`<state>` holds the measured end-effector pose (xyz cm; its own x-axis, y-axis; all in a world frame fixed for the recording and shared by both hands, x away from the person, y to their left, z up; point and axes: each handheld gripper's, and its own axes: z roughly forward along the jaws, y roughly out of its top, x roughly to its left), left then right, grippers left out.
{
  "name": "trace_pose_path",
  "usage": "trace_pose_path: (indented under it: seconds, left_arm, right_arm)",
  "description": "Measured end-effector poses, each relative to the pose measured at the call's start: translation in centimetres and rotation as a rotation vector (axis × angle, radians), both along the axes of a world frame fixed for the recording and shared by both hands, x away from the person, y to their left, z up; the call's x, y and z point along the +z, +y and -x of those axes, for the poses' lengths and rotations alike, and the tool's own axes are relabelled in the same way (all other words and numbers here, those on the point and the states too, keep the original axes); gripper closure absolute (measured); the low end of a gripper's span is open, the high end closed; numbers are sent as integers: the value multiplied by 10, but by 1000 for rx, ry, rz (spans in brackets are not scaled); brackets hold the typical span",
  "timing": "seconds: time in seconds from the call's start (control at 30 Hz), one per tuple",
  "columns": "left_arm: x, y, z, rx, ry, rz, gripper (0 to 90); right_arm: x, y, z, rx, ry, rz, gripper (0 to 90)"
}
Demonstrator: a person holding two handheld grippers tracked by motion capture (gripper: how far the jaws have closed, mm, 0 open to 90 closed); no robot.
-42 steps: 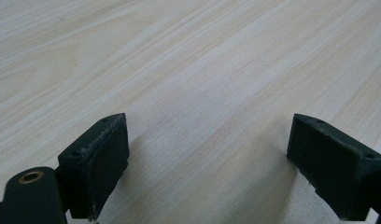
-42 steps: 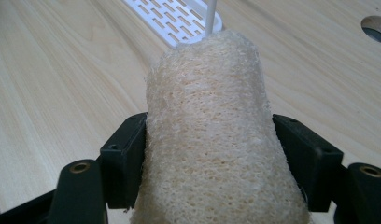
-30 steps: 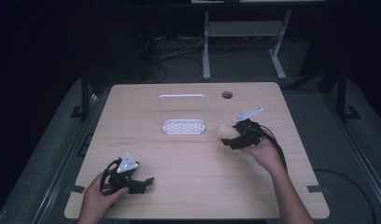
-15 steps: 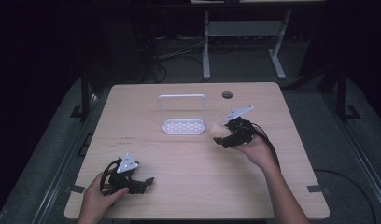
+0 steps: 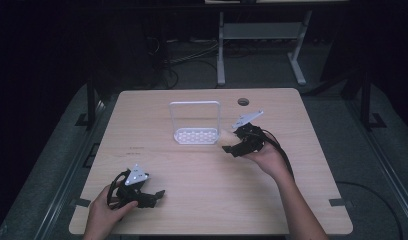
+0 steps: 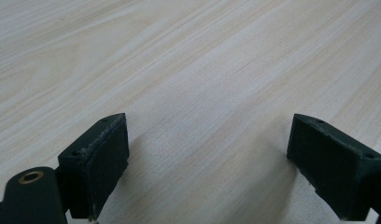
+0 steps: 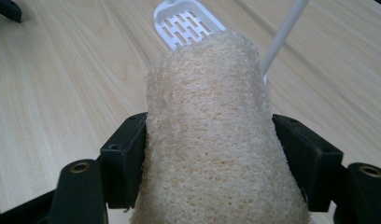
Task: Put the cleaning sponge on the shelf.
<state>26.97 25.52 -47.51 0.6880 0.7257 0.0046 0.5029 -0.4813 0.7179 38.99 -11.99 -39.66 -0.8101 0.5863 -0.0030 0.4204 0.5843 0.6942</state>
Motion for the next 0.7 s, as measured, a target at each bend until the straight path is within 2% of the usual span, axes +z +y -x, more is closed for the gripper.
trace_pose_path:
  seconds: [0.7]
  left_arm:
    - [0,0,0,1,-2,0,121]
  right_arm:
    - [3,27,-12,37,-12,6,307]
